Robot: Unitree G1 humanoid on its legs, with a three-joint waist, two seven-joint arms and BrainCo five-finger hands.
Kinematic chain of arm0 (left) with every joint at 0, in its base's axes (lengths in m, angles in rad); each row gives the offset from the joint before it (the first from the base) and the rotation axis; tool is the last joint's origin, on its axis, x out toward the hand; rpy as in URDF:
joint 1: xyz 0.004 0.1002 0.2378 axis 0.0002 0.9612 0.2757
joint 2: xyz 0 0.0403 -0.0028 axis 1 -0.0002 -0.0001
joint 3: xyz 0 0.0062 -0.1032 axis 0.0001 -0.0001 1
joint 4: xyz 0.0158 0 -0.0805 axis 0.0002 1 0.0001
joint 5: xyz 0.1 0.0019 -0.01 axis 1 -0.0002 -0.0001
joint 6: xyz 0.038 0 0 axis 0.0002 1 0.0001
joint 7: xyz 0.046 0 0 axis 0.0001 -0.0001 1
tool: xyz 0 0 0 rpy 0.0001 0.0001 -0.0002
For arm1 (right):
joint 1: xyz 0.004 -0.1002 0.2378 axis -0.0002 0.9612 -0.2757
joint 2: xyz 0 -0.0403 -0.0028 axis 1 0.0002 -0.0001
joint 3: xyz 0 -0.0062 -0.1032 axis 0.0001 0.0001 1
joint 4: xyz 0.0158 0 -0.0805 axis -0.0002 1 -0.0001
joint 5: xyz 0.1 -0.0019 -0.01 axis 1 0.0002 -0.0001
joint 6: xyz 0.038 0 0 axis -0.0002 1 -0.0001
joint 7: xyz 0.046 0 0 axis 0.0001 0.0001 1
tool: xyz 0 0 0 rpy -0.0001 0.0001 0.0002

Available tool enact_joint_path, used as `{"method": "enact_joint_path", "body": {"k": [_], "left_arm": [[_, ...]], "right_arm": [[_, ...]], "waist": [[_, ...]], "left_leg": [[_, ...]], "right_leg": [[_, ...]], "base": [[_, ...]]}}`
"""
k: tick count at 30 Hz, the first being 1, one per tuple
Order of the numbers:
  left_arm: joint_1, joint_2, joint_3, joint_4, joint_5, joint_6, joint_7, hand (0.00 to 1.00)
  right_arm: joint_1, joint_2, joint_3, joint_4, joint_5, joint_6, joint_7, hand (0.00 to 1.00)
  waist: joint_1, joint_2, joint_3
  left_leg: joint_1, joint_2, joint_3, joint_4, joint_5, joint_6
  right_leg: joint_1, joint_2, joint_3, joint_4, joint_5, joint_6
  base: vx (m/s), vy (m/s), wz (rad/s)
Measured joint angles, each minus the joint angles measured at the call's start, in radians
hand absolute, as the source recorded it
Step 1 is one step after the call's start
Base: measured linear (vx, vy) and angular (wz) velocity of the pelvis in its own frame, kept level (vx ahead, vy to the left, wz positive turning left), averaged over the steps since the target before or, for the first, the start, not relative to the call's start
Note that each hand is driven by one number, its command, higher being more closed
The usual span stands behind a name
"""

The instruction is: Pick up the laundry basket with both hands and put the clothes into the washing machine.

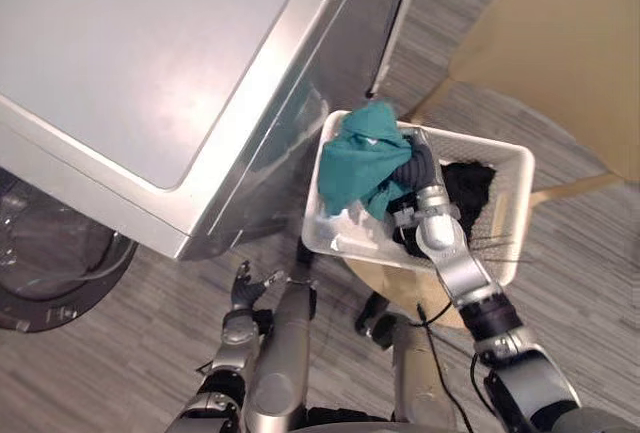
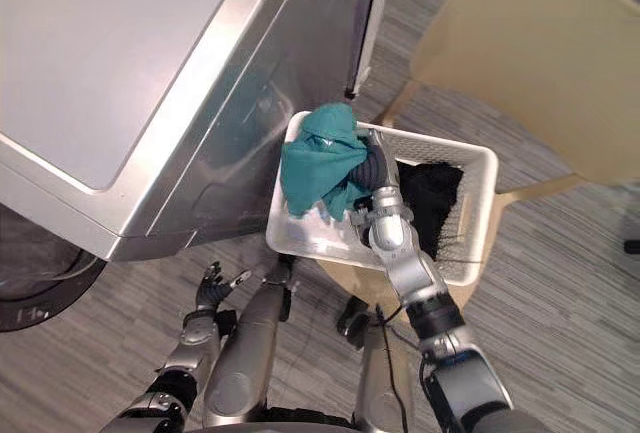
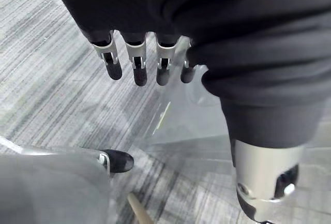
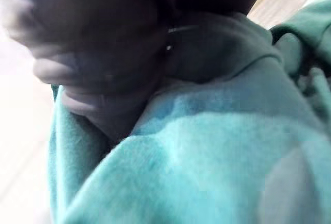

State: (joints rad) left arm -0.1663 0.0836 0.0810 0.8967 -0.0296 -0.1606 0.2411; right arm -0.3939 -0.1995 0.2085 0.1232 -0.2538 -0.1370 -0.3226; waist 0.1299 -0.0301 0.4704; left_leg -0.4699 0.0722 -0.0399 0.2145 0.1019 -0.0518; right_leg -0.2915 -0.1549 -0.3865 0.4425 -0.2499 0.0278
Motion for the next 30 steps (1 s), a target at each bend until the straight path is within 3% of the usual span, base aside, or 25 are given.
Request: {"method": "enact_joint_path", "body": {"k": [5,7,10,12,14,16,17,18,19,20,21,22,23,25,26,28,29,30], "left_arm": [[0.068,0.055,-0.001,0.037,0.002,0.01,-0.01,0.0],[0.07,0.062,-0.003,0.05,0.002,0.022,-0.023,0.0],[0.07,0.064,-0.009,0.059,0.004,0.022,-0.03,0.0],[0.065,0.066,0.002,0.063,0.009,0.02,-0.043,0.0],[0.086,0.056,0.037,0.062,0.016,0.022,-0.041,0.0],[0.118,0.043,0.087,0.05,0.015,0.018,-0.023,0.0],[0.138,0.031,0.1,0.047,0.011,0.017,-0.014,0.0],[0.156,-0.005,0.104,0.039,-0.001,0.01,-0.01,0.0],[0.171,-0.027,0.105,0.03,-0.004,0.001,-0.006,0.0],[0.201,-0.07,0.103,0.005,-0.025,-0.012,0.0,0.0],[0.215,-0.083,0.094,-0.005,-0.04,-0.017,0.0,0.0],[0.227,-0.095,0.078,-0.008,-0.054,-0.025,0.0,0.0],[0.227,-0.094,0.074,-0.005,-0.061,-0.023,0.001,0.0],[0.245,-0.083,0.078,-0.019,-0.078,-0.022,0.006,0.0],[0.28,-0.067,0.078,-0.065,-0.078,-0.022,0.011,0.0],[0.325,-0.043,0.082,-0.185,-0.079,-0.022,0.033,0.0],[0.345,-0.034,0.089,-0.281,-0.079,-0.024,0.05,0.0],[0.356,-0.029,0.092,-0.358,-0.079,-0.025,0.056,0.0]], "right_arm": [[0.171,0.061,0.008,-0.101,0.176,-0.055,0.098,1.0],[0.19,0.067,0.006,-0.109,0.221,-0.058,0.131,1.0],[0.212,0.086,-0.019,-0.12,0.264,-0.065,0.156,1.0],[0.299,0.125,-0.076,-0.225,0.335,-0.079,0.165,1.0],[0.332,0.158,-0.091,-0.3,0.41,-0.103,0.169,1.0],[0.324,0.174,-0.082,-0.349,0.462,-0.144,0.17,1.0],[0.296,0.183,-0.073,-0.361,0.496,-0.169,0.168,1.0],[0.282,0.184,-0.072,-0.388,0.534,-0.188,0.164,1.0],[0.281,0.183,-0.072,-0.392,0.553,-0.199,0.163,1.0],[0.291,0.181,-0.073,-0.408,0.581,-0.212,0.152,1.0],[0.298,0.178,-0.074,-0.413,0.597,-0.215,0.147,1.0],[0.307,0.164,-0.083,-0.412,0.607,-0.223,0.138,1.0],[0.304,0.144,-0.103,-0.398,0.605,-0.227,0.119,1.0],[0.296,0.126,-0.138,-0.379,0.605,-0.226,0.101,1.0],[0.292,0.127,-0.141,-0.385,0.604,-0.229,0.1,1.0],[0.286,0.118,-0.146,-0.386,0.597,-0.229,0.106,1.0],[0.289,0.107,-0.152,-0.386,0.596,-0.227,0.112,1.0],[0.289,0.101,-0.152,-0.386,0.596,-0.227,0.115,1.0]], "waist": [[-0.012,-0.067,-0.071],[-0.021,-0.072,-0.083],[-0.066,-0.069,-0.087],[-0.073,-0.079,-0.102],[-0.066,-0.09,-0.156],[-0.053,-0.085,-0.197],[-0.049,-0.072,-0.221],[-0.03,-0.04,-0.25],[-0.019,-0.021,-0.262],[-0.008,0.013,-0.287],[-0.009,0.031,-0.294],[-0.022,0.068,-0.297],[-0.043,0.076,-0.283],[-0.044,0.062,-0.276],[-0.058,0.056,-0.277],[-0.061,0.042,-0.27],[-0.06,0.042,-0.27],[-0.06,0.044,-0.271]], "left_leg": [[0.13,0.022,0.068,-0.078,0.001,0.001],[0.159,0.02,0.08,-0.079,-0.001,0.0],[0.169,0.015,0.026,-0.056,0.0,0.001],[0.156,-0.013,-0.051,-0.046,0.001,0.003],[0.115,-0.045,-0.105,-0.013,-0.003,0.007],[0.077,-0.056,-0.137,0.022,0.003,-0.002],[0.044,-0.048,-0.151,0.048,0.016,-0.021],[0.01,-0.023,-0.165,0.049,0.036,-0.047],[0.0,-0.008,-0.175,0.041,0.051,-0.053],[-0.019,0.012,-0.202,0.001,0.08,-0.009],[-0.022,0.024,-0.214,-0.037,0.091,0.031],[-0.018,0.058,-0.208,-0.111,0.035,0.109],[-0.017,0.083,-0.134,-0.139,-0.048,0.13],[0.03,0.078,0.058,-0.079,-0.025,0.069],[0.049,0.063,0.107,-0.038,-0.025,0.068],[0.049,0.059,0.132,0.121,-0.039,0.057],[0.068,0.064,0.14,0.219,-0.078,0.013],[0.092,0.072,0.147,0.275,-0.119,0.004]], "right_leg": [[0.095,0.037,0.068,-0.114,0.054,0.005],[0.121,0.041,0.089,-0.124,0.062,0.01],[0.125,0.047,0.158,-0.036,0.054,0.021],[0.093,0.025,0.259,0.236,-0.032,0.03],[0.104,0.011,0.352,0.431,-0.058,0.06],[0.174,0.023,0.46,0.42,-0.058,0.059],[0.218,0.046,0.517,0.338,-0.107,0.06],[0.246,0.086,0.519,0.248,-0.196,0.026],[0.254,0.099,0.504,0.211,-0.231,0.019],[0.252,0.128,0.461,0.162,-0.281,0.003],[0.253,0.144,0.435,0.143,-0.299,-0.002],[0.256,0.178,0.373,0.116,-0.311,-0.031],[0.255,0.185,0.308,0.103,-0.281,-0.066],[0.259,0.17,0.23,0.076,-0.239,-0.104],[0.262,0.162,0.18,0.043,-0.206,-0.12],[0.255,0.159,0.122,-0.015,-0.15,-0.135],[0.256,0.162,0.079,-0.067,-0.108,-0.14],[0.256,0.164,0.047,-0.101,-0.083,-0.142]], "base": [[0.04,0.004,-0.46],[0.04,0.015,-0.29],[-0.01,-0.003,0.4],[-0.04,-0.082,1.22],[-0.09,-0.244,1.11],[-0.19,-0.288,0.63],[-0.32,-0.318,0.14],[-0.36,-0.325,0.04],[-0.42,-0.319,0.04],[-0.36,-0.247,0.15],[-0.46,-0.326,0.67],[-0.42,-0.323,1.31],[-0.41,-0.305,1.42],[-0.37,-0.267,1.29],[-0.32,-0.254,1.22],[-0.3,-0.19,1.05],[-0.36,-0.174,1.08],[-0.29,-0.123,0.97]]}}
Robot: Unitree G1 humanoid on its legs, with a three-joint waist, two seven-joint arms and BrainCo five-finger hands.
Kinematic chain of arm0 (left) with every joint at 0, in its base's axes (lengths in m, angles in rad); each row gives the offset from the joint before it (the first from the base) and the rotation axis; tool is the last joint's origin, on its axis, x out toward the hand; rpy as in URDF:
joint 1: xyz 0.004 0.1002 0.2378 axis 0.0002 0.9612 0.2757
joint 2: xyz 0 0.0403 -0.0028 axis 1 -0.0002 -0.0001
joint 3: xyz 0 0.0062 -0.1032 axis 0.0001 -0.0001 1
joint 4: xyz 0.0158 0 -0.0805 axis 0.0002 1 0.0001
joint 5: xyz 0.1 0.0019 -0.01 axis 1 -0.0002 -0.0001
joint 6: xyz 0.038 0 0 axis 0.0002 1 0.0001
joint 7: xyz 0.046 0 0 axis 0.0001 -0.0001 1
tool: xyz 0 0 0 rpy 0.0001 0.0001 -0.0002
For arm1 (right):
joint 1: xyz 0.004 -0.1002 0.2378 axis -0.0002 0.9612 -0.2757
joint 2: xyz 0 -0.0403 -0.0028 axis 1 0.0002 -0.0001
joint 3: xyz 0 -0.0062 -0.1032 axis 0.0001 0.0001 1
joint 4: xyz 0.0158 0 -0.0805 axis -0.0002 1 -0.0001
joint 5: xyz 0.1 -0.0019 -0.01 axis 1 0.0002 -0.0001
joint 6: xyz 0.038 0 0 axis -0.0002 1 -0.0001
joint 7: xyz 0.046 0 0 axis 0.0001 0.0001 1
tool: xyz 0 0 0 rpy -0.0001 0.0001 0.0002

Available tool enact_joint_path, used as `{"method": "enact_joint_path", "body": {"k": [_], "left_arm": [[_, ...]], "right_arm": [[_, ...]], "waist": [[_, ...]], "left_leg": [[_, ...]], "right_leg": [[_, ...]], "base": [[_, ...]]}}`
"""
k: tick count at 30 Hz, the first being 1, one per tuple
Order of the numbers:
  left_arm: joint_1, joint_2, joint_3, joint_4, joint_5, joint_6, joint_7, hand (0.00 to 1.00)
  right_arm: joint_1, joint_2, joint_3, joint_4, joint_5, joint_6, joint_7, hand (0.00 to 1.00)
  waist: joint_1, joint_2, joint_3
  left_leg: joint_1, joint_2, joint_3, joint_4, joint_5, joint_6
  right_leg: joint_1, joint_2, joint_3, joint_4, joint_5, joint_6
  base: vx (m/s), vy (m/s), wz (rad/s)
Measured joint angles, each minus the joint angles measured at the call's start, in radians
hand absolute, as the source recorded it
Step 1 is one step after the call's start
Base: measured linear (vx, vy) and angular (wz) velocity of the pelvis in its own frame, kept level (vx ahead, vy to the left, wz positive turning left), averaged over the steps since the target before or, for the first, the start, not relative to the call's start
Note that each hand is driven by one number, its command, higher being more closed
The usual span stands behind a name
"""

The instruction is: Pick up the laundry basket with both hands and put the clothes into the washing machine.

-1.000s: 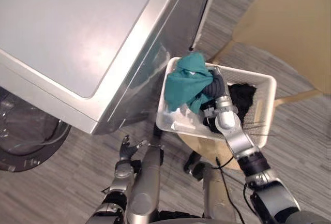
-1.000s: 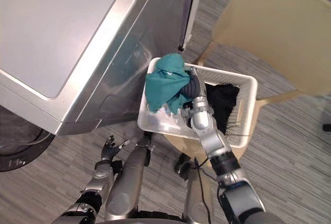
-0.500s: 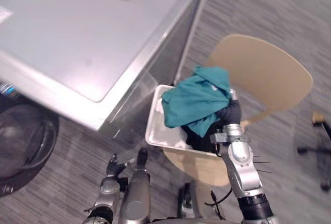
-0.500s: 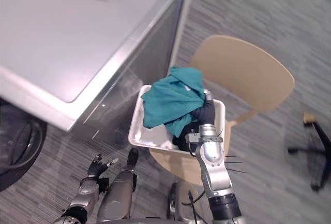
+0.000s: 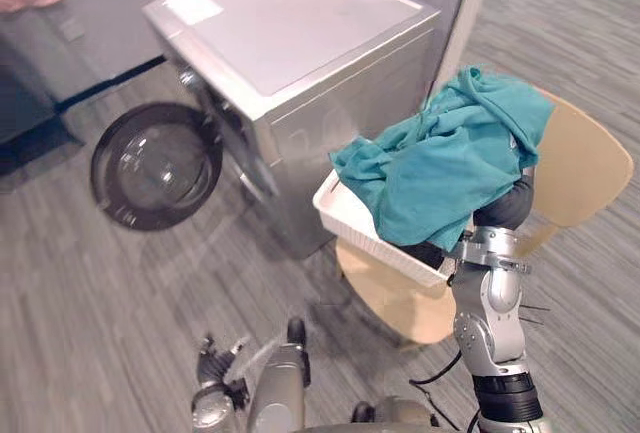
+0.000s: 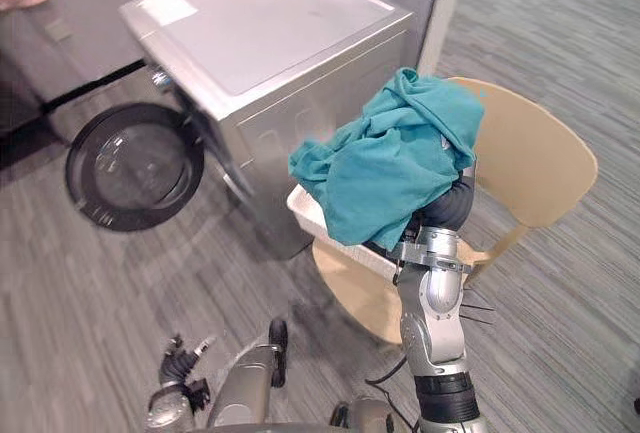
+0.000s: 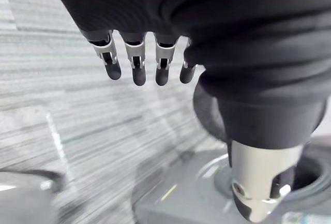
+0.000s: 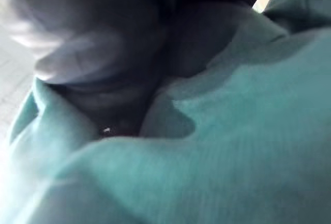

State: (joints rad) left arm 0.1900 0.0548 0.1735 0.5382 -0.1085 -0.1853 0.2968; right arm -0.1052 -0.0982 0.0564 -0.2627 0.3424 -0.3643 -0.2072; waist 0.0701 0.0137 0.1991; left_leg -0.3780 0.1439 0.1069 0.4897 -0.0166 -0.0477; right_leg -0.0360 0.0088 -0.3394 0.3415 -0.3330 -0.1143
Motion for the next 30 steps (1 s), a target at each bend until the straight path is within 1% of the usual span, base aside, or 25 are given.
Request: {"method": "enact_joint_path", "body": {"k": [1,2,3,4,5,6,7,8,9,10,12,14,16,17,19,20,22,23,24,25,26,28,30], "left_arm": [[0.006,0.001,0.003,-0.056,0.0,-0.007,0.007,0.0],[0.015,-0.001,0.013,-0.175,0.0,-0.031,0.017,0.0],[0.013,-0.003,0.01,-0.316,0.0,-0.058,0.018,0.0],[0.012,-0.003,0.006,-0.342,0.0,-0.066,0.019,0.0],[0.006,-0.005,-0.019,-0.441,0.0,-0.091,0.017,0.0],[0.001,-0.01,-0.053,-0.524,0.001,-0.112,0.012,0.0],[-0.007,-0.011,-0.072,-0.556,0.002,-0.12,0.011,0.0],[-0.019,-0.012,-0.111,-0.605,0.002,-0.135,0.011,0.0],[-0.014,-0.011,-0.14,-0.633,0.003,-0.146,0.008,0.0],[-0.014,-0.011,-0.19,-0.652,0.002,-0.154,-0.01,0.0],[-0.016,-0.008,-0.248,-0.655,0.002,-0.156,-0.034,0.0],[-0.037,-0.001,-0.364,-0.655,0.001,-0.158,-0.07,0.0],[-0.066,0.006,-0.422,-0.654,0.001,-0.158,-0.086,0.0],[-0.093,0.007,-0.462,-0.643,0.001,-0.158,-0.1,0.0],[-0.123,0.008,-0.514,-0.623,0.002,-0.159,-0.103,0.0],[-0.138,0.009,-0.532,-0.605,0.001,-0.158,-0.105,1.0],[-0.153,0.009,-0.545,-0.592,0.001,-0.158,-0.105,1.0],[-0.181,0.012,-0.563,-0.576,0.001,-0.158,-0.105,1.0],[-0.196,0.017,-0.568,-0.573,0.002,-0.158,-0.103,1.0],[-0.202,0.027,-0.572,-0.573,0.002,-0.158,-0.102,1.0],[-0.22,0.047,-0.586,-0.567,0.002,-0.159,-0.102,1.0],[-0.233,0.062,-0.606,-0.56,0.001,-0.159,-0.101,1.0],[-0.237,0.07,-0.607,-0.553,0.0,-0.164,-0.101,1.0]], "right_arm": [[0.0,-0.001,-0.005,0.0,0.0,0.0,0.006,1.0],[0.001,-0.008,-0.008,0.0,0.0,0.0,0.017,1.0],[0.006,-0.011,-0.011,0.0,0.0,0.0,0.027,1.0],[0.009,-0.011,-0.012,0.0,0.0,0.0,0.032,1.0],[0.019,-0.013,-0.013,0.0,-0.001,0.0,0.043,1.0],[0.024,-0.014,-0.013,0.002,-0.004,0.003,0.06,1.0],[0.025,-0.014,-0.011,0.003,-0.01,0.01,0.07,1.0],[0.027,-0.008,-0.001,0.004,-0.03,0.027,0.087,1.0],[0.028,-0.004,0.019,0.004,-0.04,0.031,0.104,1.0],[0.029,-0.007,0.062,0.004,-0.04,0.034,0.132,1.0],[0.032,-0.007,0.122,0.006,-0.039,0.042,0.165,1.0],[0.027,-0.006,0.233,0.027,-0.038,0.048,0.212,1.0],[0.009,0.006,0.289,0.07,-0.038,0.058,0.234,1.0],[-0.003,0.021,0.321,0.104,-0.038,0.066,0.234,1.0],[-0.03,0.039,0.364,0.133,-0.035,0.069,0.234,1.0],[-0.047,0.04,0.378,0.136,-0.031,0.069,0.234,1.0],[-0.067,0.042,0.396,0.146,-0.018,0.069,0.236,1.0],[-0.068,0.043,0.398,0.151,0.012,0.068,0.239,1.0],[-0.075,0.047,0.397,0.163,0.043,0.063,0.239,0.0],[-0.08,0.047,0.398,0.165,0.054,0.064,0.24,0.0],[-0.086,0.043,0.4,0.17,0.099,0.066,0.248,0.0],[-0.086,0.028,0.403,0.172,0.138,0.062,0.251,0.0],[-0.09,0.004,0.413,0.172,0.148,0.061,0.252,0.0]], "waist": [[-0.001,0.001,0.0],[-0.004,0.005,-0.002],[-0.006,0.007,-0.003],[-0.007,0.008,-0.004],[-0.015,0.017,-0.011],[-0.027,0.031,-0.02],[-0.028,0.033,-0.02],[-0.02,0.033,-0.022],[-0.014,0.031,-0.026],[-0.004,0.03,-0.034],[-0.002,0.031,-0.056],[-0.003,0.028,-0.078],[-0.003,0.024,-0.084],[-0.003,0.02,-0.086],[-0.001,0.019,-0.087],[-0.002,0.018,-0.088],[-0.003,0.013,-0.09],[-0.005,0.013,-0.09],[-0.004,0.011,-0.091],[-0.004,0.008,-0.091],[-0.002,0.007,-0.091],[-0.006,0.006,-0.091],[-0.002,0.005,-0.09]], "left_leg": [[0.021,0.006,0.004,0.031,-0.037,-0.002],[0.069,0.026,0.01,0.073,-0.1,-0.006],[0.154,0.035,0.014,0.046,-0.137,-0.017],[0.173,0.037,0.014,0.029,-0.138,-0.02],[0.244,0.038,0.014,-0.095,-0.142,-0.036],[0.292,0.031,0.003,-0.228,-0.135,-0.053],[0.306,0.029,0.003,-0.27,-0.132,-0.066],[0.327,0.026,0.004,-0.313,-0.131,-0.068],[0.327,0.023,0.006,-0.322,-0.129,-0.066],[0.325,0.011,0.008,-0.322,-0.125,-0.059],[0.317,-0.003,0.011,-0.322,-0.116,-0.046],[0.32,-0.025,0.025,-0.337,-0.1,-0.022],[0.32,-0.038,0.031,-0.339,-0.09,-0.01],[0.32,-0.049,0.03,-0.34,-0.069,-0.007],[0.312,-0.062,0.028,-0.352,-0.057,0.007],[0.307,-0.069,0.021,-0.359,-0.053,0.011],[0.308,-0.081,0.005,-0.385,-0.023,0.014],[0.307,-0.091,-0.02,-0.408,-0.005,0.017],[0.298,-0.095,-0.034,-0.428,0.009,0.019],[0.288,-0.097,-0.044,-0.433,0.019,0.018],[0.275,-0.111,-0.076,-0.45,0.043,0.017],[0.259,-0.111,-0.087,-0.458,0.066,0.018],[0.256,-0.115,-0.088,-0.473,0.087,0.019]], "right_leg": [[0.0,0.001,-0.021,-0.021,0.015,0.0],[0.002,0.007,-0.064,-0.059,0.045,-0.003],[0.002,0.009,-0.113,-0.093,0.069,-0.004],[0.002,0.009,-0.125,-0.098,0.073,-0.002],[0.002,0.01,-0.163,-0.121,0.089,0.006],[-0.003,0.013,-0.197,-0.132,0.102,0.012],[-0.004,0.009,-0.212,-0.133,0.107,0.017],[-0.004,0.005,-0.208,-0.135,0.125,0.03],[-0.003,0.0,-0.204,-0.138,0.135,0.042],[-0.003,-0.01,-0.199,-0.145,0.146,0.049],[-0.002,-0.016,-0.192,-0.171,0.171,0.061],[-0.002,-0.032,-0.181,-0.197,0.201,0.072],[-0.002,-0.042,-0.177,-0.208,0.212,0.077],[-0.002,-0.052,-0.177,-0.214,0.224,0.08],[-0.002,-0.059,-0.177,-0.232,0.241,0.084],[-0.002,-0.062,-0.181,-0.238,0.247,0.086],[-0.006,-0.066,-0.178,-0.242,0.257,0.082],[-0.008,-0.066,-0.16,-0.242,0.258,0.08],[-0.021,-0.072,-0.147,-0.24,0.26,0.078],[-0.027,-0.075,-0.15,-0.24,0.261,0.078],[-0.035,-0.08,-0.164,-0.241,0.261,0.078],[-0.035,-0.088,-0.186,-0.24,0.261,0.078],[-0.036,-0.092,-0.196,-0.24,0.261,0.078]], "base": [[-0.25,-0.097,1.03],[-0.25,-0.057,1.21],[-0.2,-0.039,1.1],[-0.18,-0.004,1.15],[-0.16,0.052,1.11],[-0.16,0.052,1.19],[-0.19,0.127,0.81],[-0.12,0.112,0.34],[-0.17,0.173,0.1],[-0.12,0.164,-0.04],[-0.08,0.175,-0.07],[-0.04,0.178,-0.08],[-0.03,0.147,-0.02],[-0.02,0.123,0.02],[-0.06,0.108,0.08],[-0.07,0.092,0.15],[-0.03,0.039,0.29],[-0.02,0.039,0.56],[-0.04,0.051,0.57],[-0.04,0.045,0.58],[-0.04,0.032,0.51],[-0.04,0.01,0.6],[-0.05,0.016,0.37]]}}
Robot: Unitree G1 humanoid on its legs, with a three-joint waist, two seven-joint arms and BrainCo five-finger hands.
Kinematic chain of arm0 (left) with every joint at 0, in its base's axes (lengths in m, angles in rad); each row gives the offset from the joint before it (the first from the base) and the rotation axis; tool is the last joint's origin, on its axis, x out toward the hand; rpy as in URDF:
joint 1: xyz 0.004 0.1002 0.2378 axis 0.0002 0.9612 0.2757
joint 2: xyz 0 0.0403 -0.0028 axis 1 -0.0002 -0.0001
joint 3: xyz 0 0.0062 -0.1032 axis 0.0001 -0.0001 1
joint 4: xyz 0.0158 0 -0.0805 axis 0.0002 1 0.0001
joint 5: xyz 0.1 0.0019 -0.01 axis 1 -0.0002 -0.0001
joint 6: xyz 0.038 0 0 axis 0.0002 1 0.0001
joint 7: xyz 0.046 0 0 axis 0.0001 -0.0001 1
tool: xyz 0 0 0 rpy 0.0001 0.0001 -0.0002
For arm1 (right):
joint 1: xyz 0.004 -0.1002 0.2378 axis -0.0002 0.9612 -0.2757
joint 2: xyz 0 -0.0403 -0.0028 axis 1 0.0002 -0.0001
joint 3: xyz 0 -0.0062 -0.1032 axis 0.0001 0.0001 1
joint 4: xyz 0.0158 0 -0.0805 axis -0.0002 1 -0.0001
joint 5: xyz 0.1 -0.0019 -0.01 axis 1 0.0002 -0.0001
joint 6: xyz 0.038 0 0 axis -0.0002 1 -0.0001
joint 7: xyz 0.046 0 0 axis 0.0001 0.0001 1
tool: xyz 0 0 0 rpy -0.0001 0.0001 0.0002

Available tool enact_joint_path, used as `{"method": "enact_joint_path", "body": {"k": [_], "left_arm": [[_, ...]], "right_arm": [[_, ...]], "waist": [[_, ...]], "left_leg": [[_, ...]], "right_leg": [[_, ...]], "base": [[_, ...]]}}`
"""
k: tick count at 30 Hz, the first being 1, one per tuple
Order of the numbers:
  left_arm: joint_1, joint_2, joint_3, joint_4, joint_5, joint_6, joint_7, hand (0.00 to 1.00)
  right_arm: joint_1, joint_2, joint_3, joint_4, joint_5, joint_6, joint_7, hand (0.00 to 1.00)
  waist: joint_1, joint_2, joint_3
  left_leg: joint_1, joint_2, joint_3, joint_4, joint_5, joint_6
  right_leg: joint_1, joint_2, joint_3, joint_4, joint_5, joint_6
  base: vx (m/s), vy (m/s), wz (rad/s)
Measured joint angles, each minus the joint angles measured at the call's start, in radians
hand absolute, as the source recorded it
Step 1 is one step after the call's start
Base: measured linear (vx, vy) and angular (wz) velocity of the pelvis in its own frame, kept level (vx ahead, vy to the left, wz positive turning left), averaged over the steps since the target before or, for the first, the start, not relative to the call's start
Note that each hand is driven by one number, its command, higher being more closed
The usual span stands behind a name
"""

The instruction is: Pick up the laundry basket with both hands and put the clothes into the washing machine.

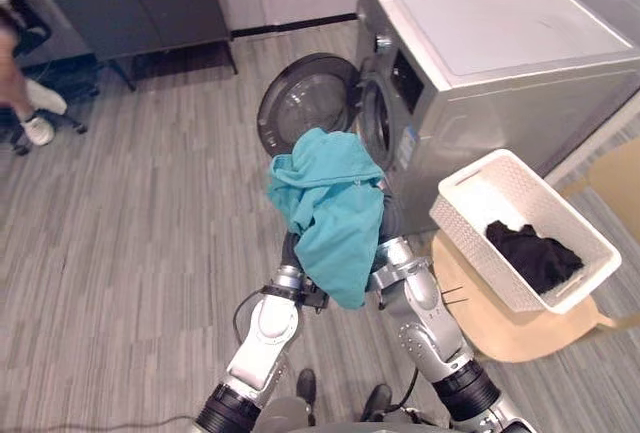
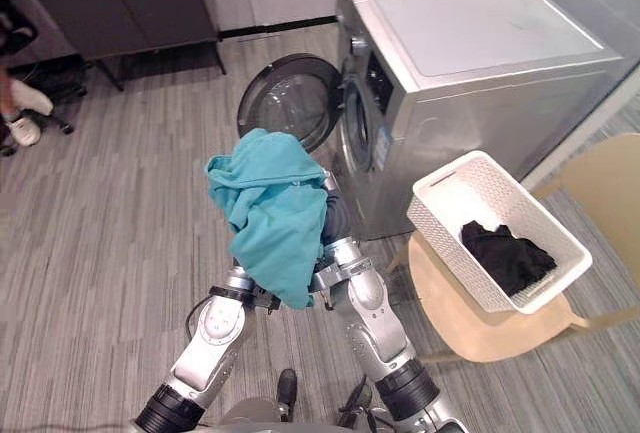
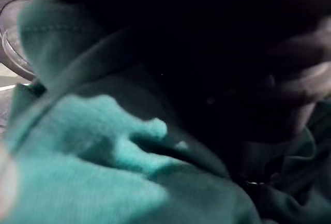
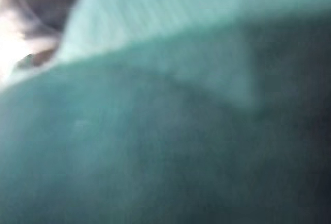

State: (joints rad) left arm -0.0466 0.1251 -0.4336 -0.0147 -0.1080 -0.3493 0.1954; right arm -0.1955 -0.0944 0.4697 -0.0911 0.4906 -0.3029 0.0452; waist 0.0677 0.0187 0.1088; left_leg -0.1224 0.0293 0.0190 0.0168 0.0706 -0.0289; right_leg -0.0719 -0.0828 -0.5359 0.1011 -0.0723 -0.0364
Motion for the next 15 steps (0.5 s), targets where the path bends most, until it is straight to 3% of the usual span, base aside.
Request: {"method": "enact_joint_path", "body": {"k": [2,4,6,8,9,10,11,12,13,15], "left_arm": [[0.004,0.012,-0.007,0.003,0.0,-0.009,0.0,1.0],[0.017,0.02,-0.002,0.003,0.001,-0.01,-0.004,1.0],[0.074,0.021,0.011,-0.001,0.003,-0.009,-0.027,1.0],[0.133,0.025,0.016,-0.008,0.004,-0.007,-0.041,1.0],[0.158,0.02,0.035,-0.011,0.005,-0.004,-0.041,1.0],[0.174,0.014,0.067,-0.011,0.008,0.005,-0.037,1.0],[0.183,0.016,0.105,-0.011,0.016,0.013,-0.03,1.0],[0.186,0.025,0.134,-0.011,0.024,0.016,-0.019,1.0],[0.185,0.027,0.15,-0.011,0.023,0.016,-0.016,1.0],[0.181,0.029,0.19,-0.01,0.021,0.016,-0.004,1.0]], "right_arm": [[0.0,-0.015,0.004,0.0,-0.009,0.0,0.0,0.0],[0.012,-0.027,0.001,0.001,-0.044,-0.002,0.0,0.0],[0.05,-0.031,-0.007,0.004,-0.13,0.0,0.0,0.0],[0.117,-0.028,-0.035,0.016,-0.195,0.004,0.001,0.0],[0.156,-0.031,-0.058,0.023,-0.244,0.005,-0.002,0.0],[0.19,-0.031,-0.079,0.035,-0.286,0.006,-0.003,0.0],[0.234,-0.032,-0.107,0.052,-0.318,0.01,-0.01,0.0],[0.27,-0.023,-0.14,0.077,-0.339,0.01,-0.02,0.0],[0.281,-0.02,-0.159,0.088,-0.344,0.012,-0.021,0.0],[0.321,-0.009,-0.254,0.116,-0.346,0.018,-0.028,0.0]], "waist": [[0.001,0.0,0.0],[-0.012,-0.007,0.001],[-0.026,-0.038,0.014],[-0.025,-0.07,0.024],[-0.025,-0.076,0.023],[-0.03,-0.069,0.026],[-0.054,-0.061,0.032],[-0.077,-0.049,0.041],[-0.083,-0.055,0.043],[-0.095,-0.054,0.055]], "left_leg": [[0.015,0.004,0.017,-0.048,0.006,0.01],[0.012,0.011,0.088,-0.039,-0.045,0.035],[-0.005,-0.007,0.157,0.043,-0.096,0.038],[-0.005,-0.031,0.173,0.103,-0.153,0.045],[-0.007,-0.04,0.164,0.129,-0.178,0.055],[-0.005,-0.041,0.153,0.142,-0.19,0.066],[0.01,-0.038,0.119,0.137,-0.19,0.068],[0.014,-0.027,0.087,0.135,-0.197,0.079],[0.015,-0.023,0.076,0.135,-0.201,0.085],[0.026,-0.008,0.046,0.133,-0.212,0.078]], "right_leg": [[-0.002,-0.001,-0.012,0.003,-0.001,0.002],[-0.024,-0.025,-0.035,0.051,-0.035,0.027],[-0.069,-0.105,-0.032,0.206,-0.13,0.054],[-0.082,-0.172,-0.005,0.331,-0.188,0.057],[-0.114,-0.191,0.039,0.427,-0.176,0.04],[-0.18,-0.203,0.111,0.548,-0.133,-0.014],[-0.269,-0.206,0.186,0.691,-0.066,-0.068],[-0.304,-0.169,0.236,0.691,-0.102,-0.013],[-0.319,-0.147,0.25,0.661,-0.112,0.002],[-0.343,-0.057,0.308,0.409,-0.087,0.043]], "base": [[-0.06,0.023,0.22],[-0.04,0.063,0.27],[0.0,0.089,0.24],[0.0,0.061,0.08],[0.04,0.055,0.04],[0.12,0.131,0.22],[0.22,0.117,0.48],[0.22,0.085,0.52],[0.22,-0.006,0.39],[0.21,-0.03,0.29]]}}
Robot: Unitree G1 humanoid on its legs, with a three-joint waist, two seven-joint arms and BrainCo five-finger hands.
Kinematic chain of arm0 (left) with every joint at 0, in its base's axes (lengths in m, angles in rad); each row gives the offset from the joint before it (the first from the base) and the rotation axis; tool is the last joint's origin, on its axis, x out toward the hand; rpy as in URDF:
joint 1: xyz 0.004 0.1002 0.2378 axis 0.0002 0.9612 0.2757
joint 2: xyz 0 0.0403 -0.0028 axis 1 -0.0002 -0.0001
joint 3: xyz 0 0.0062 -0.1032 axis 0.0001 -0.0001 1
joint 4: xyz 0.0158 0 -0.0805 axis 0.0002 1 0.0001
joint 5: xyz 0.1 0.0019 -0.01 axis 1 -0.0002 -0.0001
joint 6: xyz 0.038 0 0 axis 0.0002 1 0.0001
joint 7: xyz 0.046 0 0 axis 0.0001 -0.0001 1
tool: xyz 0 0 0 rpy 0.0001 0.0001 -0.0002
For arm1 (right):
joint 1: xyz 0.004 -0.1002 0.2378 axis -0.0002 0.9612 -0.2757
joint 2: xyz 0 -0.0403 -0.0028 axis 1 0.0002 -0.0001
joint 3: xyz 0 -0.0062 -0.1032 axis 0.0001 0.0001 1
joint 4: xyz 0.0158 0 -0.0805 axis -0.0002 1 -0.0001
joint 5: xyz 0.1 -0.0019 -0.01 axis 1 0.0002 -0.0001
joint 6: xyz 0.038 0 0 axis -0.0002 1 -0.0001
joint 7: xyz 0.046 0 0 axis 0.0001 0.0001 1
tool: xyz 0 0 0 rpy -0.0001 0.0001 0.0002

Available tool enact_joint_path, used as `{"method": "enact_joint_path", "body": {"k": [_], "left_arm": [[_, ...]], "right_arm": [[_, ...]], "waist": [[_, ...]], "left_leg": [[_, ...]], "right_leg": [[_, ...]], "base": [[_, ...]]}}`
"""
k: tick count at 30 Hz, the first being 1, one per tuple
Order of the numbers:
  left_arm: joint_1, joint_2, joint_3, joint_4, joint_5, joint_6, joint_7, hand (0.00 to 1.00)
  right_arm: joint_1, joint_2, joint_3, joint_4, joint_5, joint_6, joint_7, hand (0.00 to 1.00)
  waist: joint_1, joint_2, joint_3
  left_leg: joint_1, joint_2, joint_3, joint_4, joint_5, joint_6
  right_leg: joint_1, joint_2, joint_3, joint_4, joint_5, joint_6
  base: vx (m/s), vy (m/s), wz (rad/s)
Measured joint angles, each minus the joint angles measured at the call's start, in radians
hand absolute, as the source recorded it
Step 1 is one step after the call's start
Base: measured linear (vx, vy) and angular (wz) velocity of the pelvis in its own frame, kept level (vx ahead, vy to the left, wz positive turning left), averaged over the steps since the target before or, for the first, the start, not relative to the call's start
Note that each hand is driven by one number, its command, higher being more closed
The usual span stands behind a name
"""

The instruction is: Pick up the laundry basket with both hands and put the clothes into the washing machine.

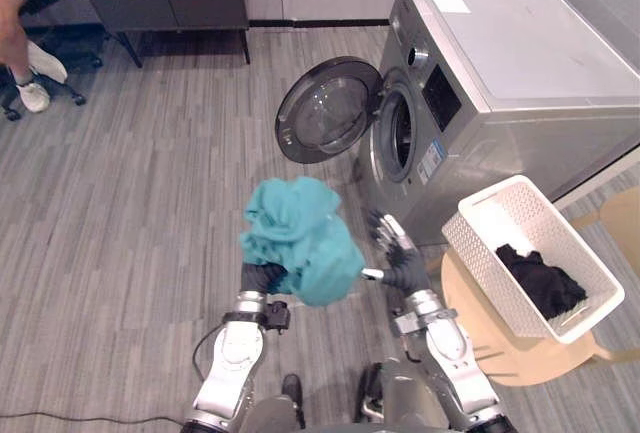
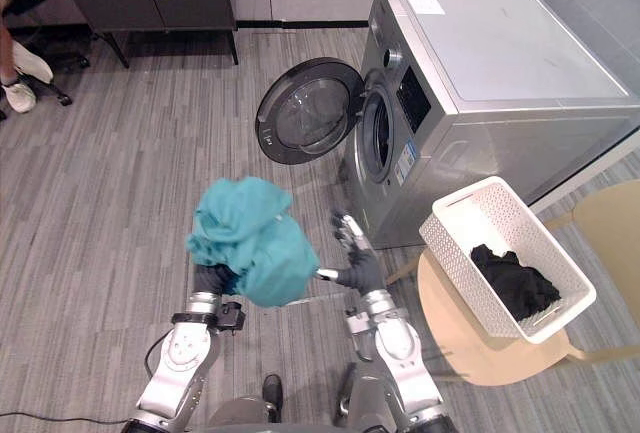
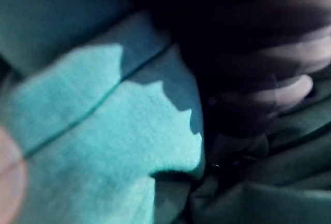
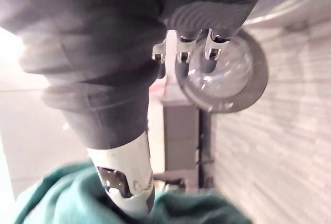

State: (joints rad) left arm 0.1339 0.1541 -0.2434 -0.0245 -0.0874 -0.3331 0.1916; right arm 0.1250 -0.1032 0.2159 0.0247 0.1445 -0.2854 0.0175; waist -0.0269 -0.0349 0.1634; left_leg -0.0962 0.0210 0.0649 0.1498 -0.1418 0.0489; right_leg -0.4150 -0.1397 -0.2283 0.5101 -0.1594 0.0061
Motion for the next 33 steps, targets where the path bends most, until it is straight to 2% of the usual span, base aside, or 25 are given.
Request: {"method": "enact_joint_path", "body": {"k": [3,5,6,8,9,10,11,12,14,15,17,18,19,20,21,22,23,24,25,27,28,29,30,31,33], "left_arm": [[0.001,-0.003,-0.002,0.005,-0.001,0.0,0.004,1.0],[0.01,-0.016,0.0,0.008,0.0,0.001,-0.001,1.0],[0.023,-0.025,0.0,0.008,0.0,0.0,-0.005,1.0],[0.057,-0.063,-0.001,0.004,0.001,0.002,-0.023,1.0],[0.074,-0.078,0.004,0.004,0.001,0.004,-0.029,1.0],[0.088,-0.095,0.009,0.005,-0.001,0.006,-0.038,1.0],[0.091,-0.105,0.0,0.004,-0.002,0.011,-0.039,1.0],[0.089,-0.108,-0.004,0.003,-0.002,0.012,-0.04,1.0],[0.08,-0.113,-0.005,-0.012,-0.005,0.012,-0.057,1.0],[0.078,-0.113,-0.005,-0.016,-0.006,0.012,-0.059,1.0],[0.068,-0.113,-0.005,-0.016,-0.007,0.014,-0.059,1.0],[0.06,-0.111,-0.003,-0.016,-0.007,0.017,-0.058,1.0],[0.059,-0.111,-0.002,-0.016,-0.007,0.018,-0.058,1.0],[0.059,-0.111,-0.002,-0.018,-0.006,0.018,-0.056,1.0],[0.064,-0.112,-0.003,-0.023,-0.006,0.017,-0.055,1.0],[0.067,-0.113,-0.007,-0.023,-0.006,0.018,-0.054,1.0],[0.063,-0.101,-0.015,-0.016,-0.007,0.019,-0.053,1.0],[0.051,-0.082,-0.021,-0.005,-0.006,0.032,-0.054,1.0],[0.05,-0.077,-0.028,-0.005,-0.006,0.036,-0.054,1.0],[0.049,-0.07,-0.036,-0.004,-0.003,0.041,-0.055,1.0],[0.049,-0.064,-0.033,0.001,0.0,0.043,-0.055,1.0],[0.05,-0.054,-0.024,0.006,0.003,0.043,-0.055,1.0],[0.051,-0.049,-0.019,0.006,0.004,0.043,-0.055,1.0],[0.05,-0.044,-0.003,0.008,0.012,0.043,-0.055,1.0],[0.048,-0.037,0.028,0.014,0.013,0.042,-0.054,1.0]], "right_arm": [[0.049,0.001,-0.074,-0.001,-0.029,0.007,-0.028,0.0],[0.122,-0.003,-0.101,-0.013,-0.038,0.013,-0.033,0.0],[0.14,-0.005,-0.1,-0.013,-0.038,0.018,-0.032,0.0],[0.172,-0.003,-0.099,-0.031,-0.039,0.03,-0.033,0.0],[0.18,-0.004,-0.097,-0.058,-0.04,0.034,-0.032,0.0],[0.186,0.0,-0.097,-0.098,-0.039,0.034,-0.034,0.0],[0.188,0.007,-0.097,-0.133,-0.037,0.034,-0.039,0.0],[0.184,0.009,-0.098,-0.15,-0.037,0.033,-0.041,0.0],[0.166,0.014,-0.109,-0.184,-0.036,0.022,-0.06,0.0],[0.162,0.015,-0.117,-0.183,-0.036,0.023,-0.062,0.0],[0.141,0.019,-0.136,-0.154,-0.036,0.024,-0.072,0.0],[0.127,0.018,-0.144,-0.113,-0.038,0.024,-0.081,0.0],[0.119,0.018,-0.146,-0.092,-0.038,0.025,-0.082,0.0],[0.112,0.016,-0.15,-0.07,-0.044,0.026,-0.084,0.0],[0.111,0.012,-0.161,-0.058,-0.063,0.027,-0.091,0.0],[0.114,0.007,-0.164,-0.053,-0.073,0.027,-0.094,0.0],[0.106,0.015,-0.164,-0.013,-0.08,0.029,-0.1,0.0],[0.11,0.04,-0.167,0.003,-0.091,0.04,-0.103,0.0],[0.117,0.047,-0.167,0.0,-0.103,0.04,-0.104,0.0],[0.12,0.06,-0.165,0.005,-0.121,0.046,-0.102,0.0],[0.11,0.064,-0.163,0.023,-0.127,0.051,-0.101,0.0],[0.089,0.065,-0.161,0.061,-0.134,0.055,-0.102,0.0],[0.078,0.065,-0.16,0.081,-0.14,0.056,-0.102,0.0],[0.06,0.069,-0.157,0.115,-0.147,0.056,-0.102,0.0],[0.038,0.079,-0.155,0.149,-0.151,0.055,-0.101,0.0]], "waist": [[-0.036,0.005,0.003],[-0.057,0.005,0.002],[-0.061,0.019,-0.005],[-0.062,0.069,0.0],[-0.044,0.086,0.001],[-0.019,0.096,0.003],[-0.011,0.093,0.004],[-0.009,0.088,0.005],[-0.006,0.063,0.007],[-0.004,0.062,0.007],[0.002,0.058,0.01],[0.011,0.046,0.018],[0.014,0.042,0.019],[0.016,0.043,0.018],[0.019,0.059,0.01],[0.02,0.075,0.0],[0.022,0.065,-0.009],[0.014,0.037,-0.012],[0.012,0.03,-0.014],[0.011,0.018,-0.011],[0.008,0.015,-0.011],[0.006,0.015,-0.01],[0.005,0.017,-0.01],[0.001,0.022,-0.01],[0.0,0.015,-0.02]], "left_leg": [[0.034,-0.01,-0.038,-0.001,-0.031,-0.018],[0.063,-0.004,-0.081,0.09,-0.14,-0.051],[0.077,0.01,-0.086,0.12,-0.152,-0.072],[-0.036,0.085,-0.052,0.461,-0.138,-0.115],[-0.092,0.127,-0.023,0.626,-0.087,-0.134],[-0.155,0.188,0.016,0.807,-0.057,-0.139],[-0.187,0.238,0.063,0.911,-0.06,-0.138],[-0.198,0.252,0.084,0.933,-0.064,-0.135],[-0.247,0.258,0.149,0.872,-0.096,-0.086],[-0.257,0.256,0.154,0.828,-0.104,-0.083],[-0.284,0.216,0.124,0.608,-0.104,-0.083],[-0.295,0.148,0.042,0.418,-0.085,-0.11],[-0.295,0.123,0.004,0.341,-0.064,-0.132],[-0.286,0.092,-0.044,0.23,-0.018,-0.152],[-0.275,0.078,-0.091,0.122,0.079,-0.154],[-0.274,0.085,-0.101,0.101,0.123,-0.146],[-0.286,0.074,-0.094,0.171,0.171,-0.126],[-0.292,0.049,-0.052,0.223,0.117,-0.097],[-0.291,0.042,-0.028,0.243,0.094,-0.083],[-0.258,0.034,0.053,0.277,0.037,-0.043],[-0.215,0.034,0.106,0.271,0.012,-0.024],[-0.151,0.036,0.163,0.238,0.006,-0.015],[-0.116,0.04,0.19,0.212,0.001,-0.011],[-0.057,0.05,0.23,0.163,-0.006,-0.011],[-0.005,0.065,0.305,0.108,-0.008,-0.016]], "right_leg": [[0.002,0.032,0.034,-0.21,0.068,0.032],[0.03,0.04,0.04,-0.167,0.088,-0.001],[0.042,0.049,0.031,-0.144,0.085,-0.004],[0.093,0.099,0.006,-0.124,0.045,-0.045],[0.121,0.126,0.009,-0.123,0.036,-0.06],[0.169,0.159,0.028,-0.125,0.011,-0.076],[0.229,0.177,0.039,-0.145,-0.002,-0.09],[0.26,0.18,0.045,-0.161,-0.004,-0.093],[0.353,0.169,0.091,-0.232,-0.004,-0.093],[0.376,0.167,0.098,-0.249,-0.004,-0.093],[0.443,0.154,0.123,-0.294,-0.004,-0.093],[0.475,0.129,0.133,-0.303,-0.005,-0.091],[0.486,0.118,0.142,-0.302,-0.01,-0.083],[0.503,0.106,0.158,-0.3,-0.028,-0.051],[0.526,0.1,0.186,-0.298,-0.068,0.017],[0.532,0.104,0.205,-0.297,-0.094,0.052],[0.546,0.082,0.241,-0.277,-0.161,0.076],[0.522,0.036,0.272,-0.226,-0.168,0.086],[0.498,0.021,0.287,-0.183,-0.165,0.091],[0.409,-0.025,0.319,0.003,-0.141,0.138],[0.35,-0.058,0.309,0.129,-0.133,0.155],[0.302,-0.087,0.246,0.207,-0.137,0.146],[0.284,-0.098,0.194,0.226,-0.14,0.137],[0.26,-0.112,0.079,0.226,-0.151,0.115],[0.233,-0.104,-0.098,0.14,-0.159,0.095]], "base": [[0.31,-0.09,0.59],[0.42,-0.198,0.68],[0.52,-0.208,0.58],[0.56,-0.213,0.1],[0.67,-0.245,-0.56],[0.57,-0.173,-0.69],[0.56,-0.155,-0.56],[0.52,-0.106,-0.31],[0.57,-0.076,-0.28],[0.42,0.022,-0.34],[0.4,0.111,-0.3],[0.38,0.166,-0.35],[0.45,0.238,-0.47],[0.31,0.198,-0.58],[0.39,0.302,-0.66],[0.4,0.374,-0.92],[0.47,0.446,-0.9],[0.39,0.375,-0.87],[0.36,0.348,-0.78],[0.28,0.311,-0.89],[0.25,0.307,-1.16],[0.26,0.327,-1.2],[0.23,0.268,-1.24],[0.16,0.176,-1.1],[0.12,0.092,-1.2]]}}
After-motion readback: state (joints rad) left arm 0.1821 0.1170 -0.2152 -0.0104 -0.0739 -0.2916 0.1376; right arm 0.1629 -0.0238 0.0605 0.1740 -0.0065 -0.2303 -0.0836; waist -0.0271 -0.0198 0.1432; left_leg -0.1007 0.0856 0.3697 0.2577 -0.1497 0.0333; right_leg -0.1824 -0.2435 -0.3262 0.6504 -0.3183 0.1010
